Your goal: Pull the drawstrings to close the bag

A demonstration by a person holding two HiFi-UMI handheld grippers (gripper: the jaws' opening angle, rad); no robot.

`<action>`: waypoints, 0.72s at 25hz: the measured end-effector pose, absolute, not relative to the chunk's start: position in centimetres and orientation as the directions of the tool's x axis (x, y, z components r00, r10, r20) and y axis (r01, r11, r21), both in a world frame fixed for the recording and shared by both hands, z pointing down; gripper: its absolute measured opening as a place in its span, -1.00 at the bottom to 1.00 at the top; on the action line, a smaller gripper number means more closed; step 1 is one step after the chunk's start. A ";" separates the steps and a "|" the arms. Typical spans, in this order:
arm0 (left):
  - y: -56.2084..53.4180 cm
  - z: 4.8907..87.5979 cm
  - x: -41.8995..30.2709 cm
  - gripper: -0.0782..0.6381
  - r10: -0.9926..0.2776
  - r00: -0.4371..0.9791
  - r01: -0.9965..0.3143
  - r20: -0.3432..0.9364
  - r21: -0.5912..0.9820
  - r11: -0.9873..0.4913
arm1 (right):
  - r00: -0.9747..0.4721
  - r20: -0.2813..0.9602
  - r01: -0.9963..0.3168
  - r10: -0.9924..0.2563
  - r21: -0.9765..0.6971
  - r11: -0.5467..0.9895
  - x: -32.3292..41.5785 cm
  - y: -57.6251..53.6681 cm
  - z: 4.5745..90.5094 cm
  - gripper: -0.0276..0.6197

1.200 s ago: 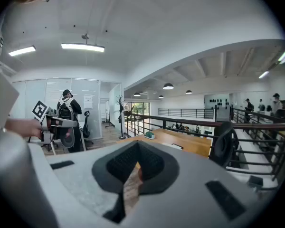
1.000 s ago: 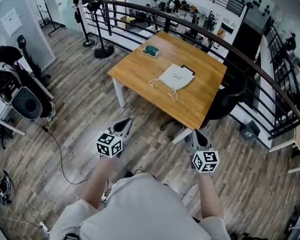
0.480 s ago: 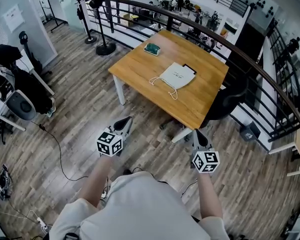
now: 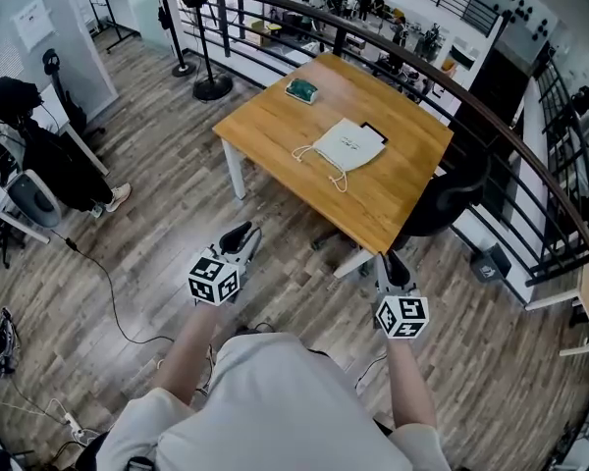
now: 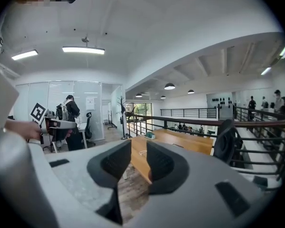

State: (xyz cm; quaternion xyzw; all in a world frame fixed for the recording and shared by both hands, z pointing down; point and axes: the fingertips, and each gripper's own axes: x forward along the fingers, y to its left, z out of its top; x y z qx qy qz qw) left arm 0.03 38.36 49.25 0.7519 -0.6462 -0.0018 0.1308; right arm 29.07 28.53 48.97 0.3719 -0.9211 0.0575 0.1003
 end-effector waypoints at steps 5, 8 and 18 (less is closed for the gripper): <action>38.1 49.5 0.1 -0.38 -0.974 0.150 -0.973 0.171 0.198 -0.115 | -0.712 0.230 -0.688 -0.664 -0.035 0.725 29.0 28.1 49.3 -0.64; 38.1 49.7 0.1 -0.38 -0.972 0.144 -0.974 0.183 0.199 -0.107 | -0.715 0.237 -0.683 -0.657 -0.039 0.729 28.8 27.8 49.4 -0.64; 34.4 51.2 -1.3 -0.38 -0.962 0.172 -0.969 0.210 0.210 -0.128 | -0.707 0.285 -0.687 -0.647 -0.058 0.724 27.4 25.0 51.2 -0.64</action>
